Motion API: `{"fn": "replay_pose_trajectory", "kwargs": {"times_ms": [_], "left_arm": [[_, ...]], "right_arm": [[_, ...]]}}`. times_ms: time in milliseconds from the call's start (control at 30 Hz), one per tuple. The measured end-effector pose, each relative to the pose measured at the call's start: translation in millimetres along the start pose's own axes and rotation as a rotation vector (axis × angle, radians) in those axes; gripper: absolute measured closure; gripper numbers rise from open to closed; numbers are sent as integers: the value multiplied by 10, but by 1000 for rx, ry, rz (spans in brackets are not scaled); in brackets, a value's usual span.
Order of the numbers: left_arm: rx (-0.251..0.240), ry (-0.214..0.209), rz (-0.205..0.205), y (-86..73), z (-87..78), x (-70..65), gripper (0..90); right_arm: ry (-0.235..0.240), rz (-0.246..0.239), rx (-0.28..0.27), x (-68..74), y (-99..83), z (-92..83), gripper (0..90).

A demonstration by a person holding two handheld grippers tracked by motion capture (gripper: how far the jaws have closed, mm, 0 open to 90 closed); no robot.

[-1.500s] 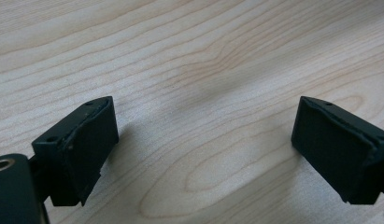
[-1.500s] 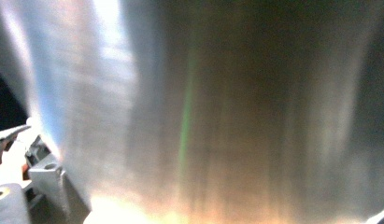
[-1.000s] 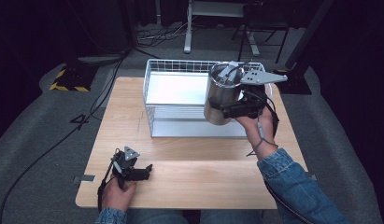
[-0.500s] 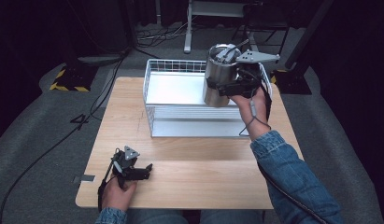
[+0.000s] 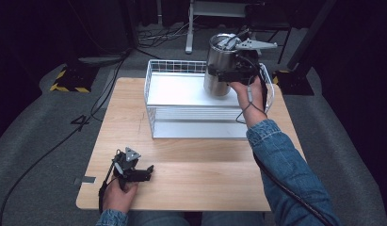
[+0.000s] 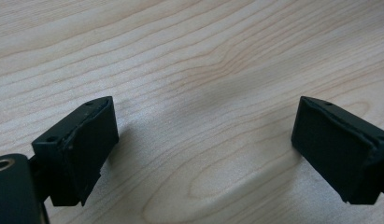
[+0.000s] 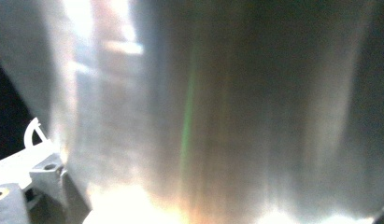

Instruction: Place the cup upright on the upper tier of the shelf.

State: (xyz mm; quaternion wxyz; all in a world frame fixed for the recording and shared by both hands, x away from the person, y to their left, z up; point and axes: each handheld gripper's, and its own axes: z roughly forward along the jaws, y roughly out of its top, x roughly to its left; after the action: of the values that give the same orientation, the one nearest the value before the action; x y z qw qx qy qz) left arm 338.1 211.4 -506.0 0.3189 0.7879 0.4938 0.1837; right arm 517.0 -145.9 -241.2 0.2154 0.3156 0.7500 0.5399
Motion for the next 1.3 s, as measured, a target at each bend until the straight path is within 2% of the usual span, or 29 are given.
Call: {"fn": "replay_pose_trajectory", "kwargs": {"times_ms": [200, 533, 767, 1167, 1300], "left_arm": [[1, -2, -5, 0, 1, -2, 78], [1, -2, -5, 0, 1, -2, 78], [1, -2, -5, 0, 1, -2, 78], [0, -2, -5, 0, 1, -2, 78], [1, -2, -5, 0, 1, -2, 78]], "right_arm": [[4, 29, -29, -69, -17, 102, 35], [-13, 22, -22, -77, -18, 210, 35], [-12, 32, -11, -97, -84, 274, 35], [-12, 22, 2, -114, -153, 324, 34], [-15, 0, 7, -101, -155, 331, 32]]}}
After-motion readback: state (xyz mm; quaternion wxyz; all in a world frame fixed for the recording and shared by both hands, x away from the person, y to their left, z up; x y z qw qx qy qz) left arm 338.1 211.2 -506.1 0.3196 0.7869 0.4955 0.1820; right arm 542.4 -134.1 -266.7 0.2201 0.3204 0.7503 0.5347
